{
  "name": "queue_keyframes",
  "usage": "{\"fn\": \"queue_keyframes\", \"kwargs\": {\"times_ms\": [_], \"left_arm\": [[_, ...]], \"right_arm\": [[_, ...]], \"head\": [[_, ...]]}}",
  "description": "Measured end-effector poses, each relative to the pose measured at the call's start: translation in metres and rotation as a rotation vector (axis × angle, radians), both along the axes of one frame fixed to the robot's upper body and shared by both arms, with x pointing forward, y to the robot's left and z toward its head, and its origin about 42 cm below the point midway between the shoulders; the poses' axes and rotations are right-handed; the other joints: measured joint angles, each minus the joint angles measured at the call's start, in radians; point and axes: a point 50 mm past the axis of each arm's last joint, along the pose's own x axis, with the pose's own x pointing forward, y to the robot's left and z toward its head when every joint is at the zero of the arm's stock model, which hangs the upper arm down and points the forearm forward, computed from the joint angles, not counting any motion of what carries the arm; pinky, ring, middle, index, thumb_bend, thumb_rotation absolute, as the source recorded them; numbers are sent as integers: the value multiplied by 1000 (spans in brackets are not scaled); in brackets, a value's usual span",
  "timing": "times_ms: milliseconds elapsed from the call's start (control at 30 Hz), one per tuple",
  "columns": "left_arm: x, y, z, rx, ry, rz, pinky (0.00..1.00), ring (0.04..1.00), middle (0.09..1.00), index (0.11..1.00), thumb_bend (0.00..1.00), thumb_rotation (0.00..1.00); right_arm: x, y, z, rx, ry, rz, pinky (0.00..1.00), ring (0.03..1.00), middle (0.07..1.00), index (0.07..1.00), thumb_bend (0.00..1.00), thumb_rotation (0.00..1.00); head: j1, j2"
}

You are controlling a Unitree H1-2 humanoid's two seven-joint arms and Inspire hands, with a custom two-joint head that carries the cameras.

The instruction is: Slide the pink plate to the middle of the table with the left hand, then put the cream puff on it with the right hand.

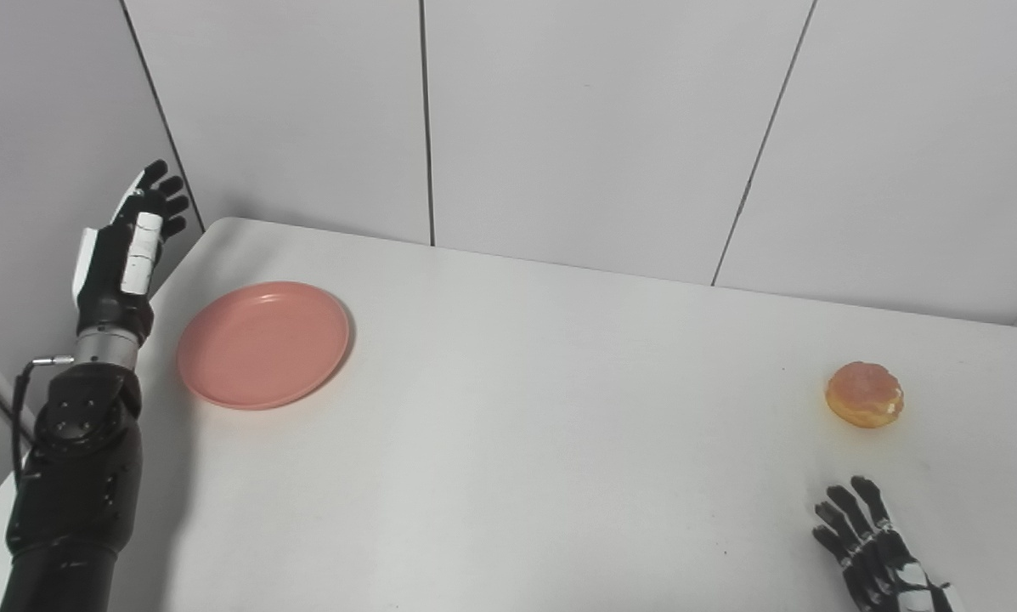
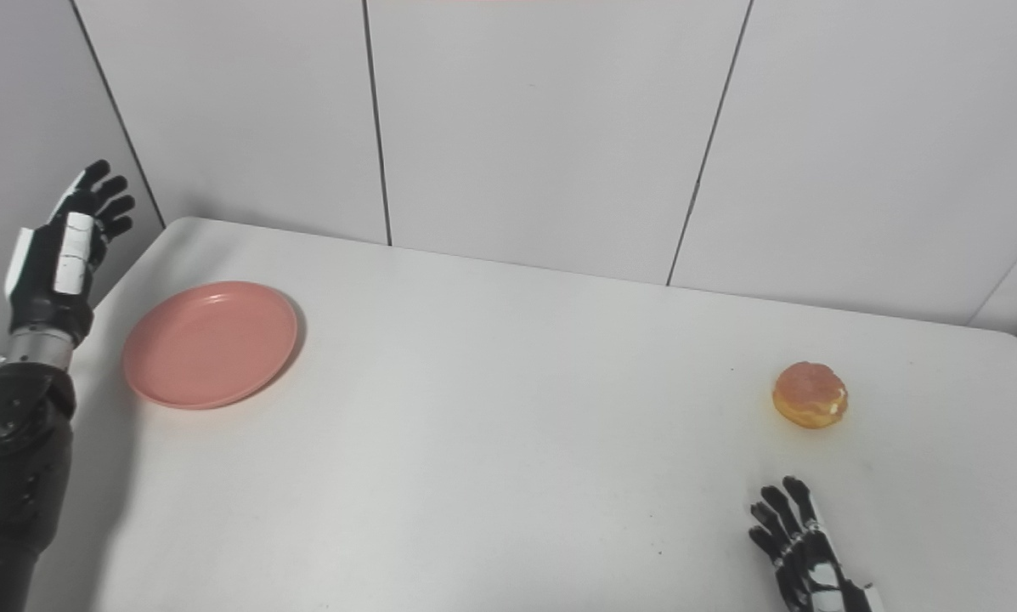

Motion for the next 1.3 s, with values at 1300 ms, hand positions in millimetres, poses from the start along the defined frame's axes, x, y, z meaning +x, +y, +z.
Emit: {"fn": "queue_keyframes", "kwargs": {"times_ms": [1300], "left_arm": [[20,-34,-76,-68,130,-236,907,924,958,953,942,886]], "right_arm": [[-12,4,6,0,18,-1,886,900,923,969,892,1000]], "head": [[-29,60]]}}
